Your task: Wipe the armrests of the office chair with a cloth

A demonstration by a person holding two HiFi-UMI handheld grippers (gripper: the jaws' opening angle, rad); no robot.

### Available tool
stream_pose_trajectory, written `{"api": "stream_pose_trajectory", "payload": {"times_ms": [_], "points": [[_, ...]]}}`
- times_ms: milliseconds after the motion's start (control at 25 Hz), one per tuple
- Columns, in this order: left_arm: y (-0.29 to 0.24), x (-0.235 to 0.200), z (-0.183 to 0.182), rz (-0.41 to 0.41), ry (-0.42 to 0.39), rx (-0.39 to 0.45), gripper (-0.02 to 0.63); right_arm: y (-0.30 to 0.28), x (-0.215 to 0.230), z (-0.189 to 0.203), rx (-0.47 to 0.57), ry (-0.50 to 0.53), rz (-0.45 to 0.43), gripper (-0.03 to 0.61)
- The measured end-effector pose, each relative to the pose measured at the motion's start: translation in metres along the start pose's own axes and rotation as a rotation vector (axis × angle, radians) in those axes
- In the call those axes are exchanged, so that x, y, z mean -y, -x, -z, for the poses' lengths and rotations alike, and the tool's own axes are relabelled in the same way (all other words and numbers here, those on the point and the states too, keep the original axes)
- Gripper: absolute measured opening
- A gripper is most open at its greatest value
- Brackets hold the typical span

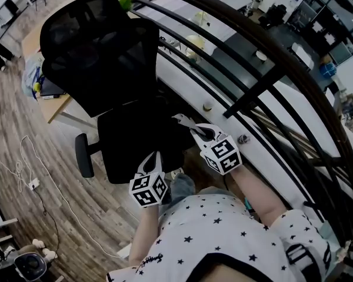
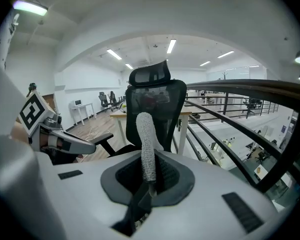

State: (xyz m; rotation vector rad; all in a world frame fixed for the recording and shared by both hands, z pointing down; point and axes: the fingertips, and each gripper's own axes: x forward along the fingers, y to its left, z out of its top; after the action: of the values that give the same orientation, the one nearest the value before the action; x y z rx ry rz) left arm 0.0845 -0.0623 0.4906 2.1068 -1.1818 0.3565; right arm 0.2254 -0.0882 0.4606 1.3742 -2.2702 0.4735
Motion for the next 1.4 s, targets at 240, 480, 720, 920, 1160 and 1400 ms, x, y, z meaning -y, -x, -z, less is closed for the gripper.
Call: {"api": "stream_pose_trajectory", "payload": {"times_ms": [240, 480, 720, 920, 1160, 1400], "points": [[-0.023, -0.006, -0.002, 0.026, -0.005, -0.034, 0.008, -0.033, 0.024, 0.003, -0.041, 0.025, 0.011, 0.025], [-0.038, -0.012, 0.007, 0.021, 0.013, -0.073, 0.008, -0.066, 0.043, 0.014, -0.100, 0.057, 0.004, 0.025], [-0.058, -0.021, 0.015, -0.006, 0.046, -0.101, 0.008, -0.106, 0.072, 0.029, -0.159, 0.085, -0.007, 0.026], [-0.079, -0.035, 0.017, -0.048, 0.078, -0.113, 0.008, -0.139, 0.091, 0.043, -0.207, 0.132, -0.025, 0.026], [-0.102, -0.045, 0.013, -0.069, 0.099, -0.121, 0.008, -0.174, 0.103, 0.061, -0.288, 0.192, -0.068, 0.025], [-0.119, -0.045, 0.013, -0.074, 0.113, -0.133, 0.008, -0.207, 0.106, 0.073, -0.334, 0.218, -0.105, 0.025]]}}
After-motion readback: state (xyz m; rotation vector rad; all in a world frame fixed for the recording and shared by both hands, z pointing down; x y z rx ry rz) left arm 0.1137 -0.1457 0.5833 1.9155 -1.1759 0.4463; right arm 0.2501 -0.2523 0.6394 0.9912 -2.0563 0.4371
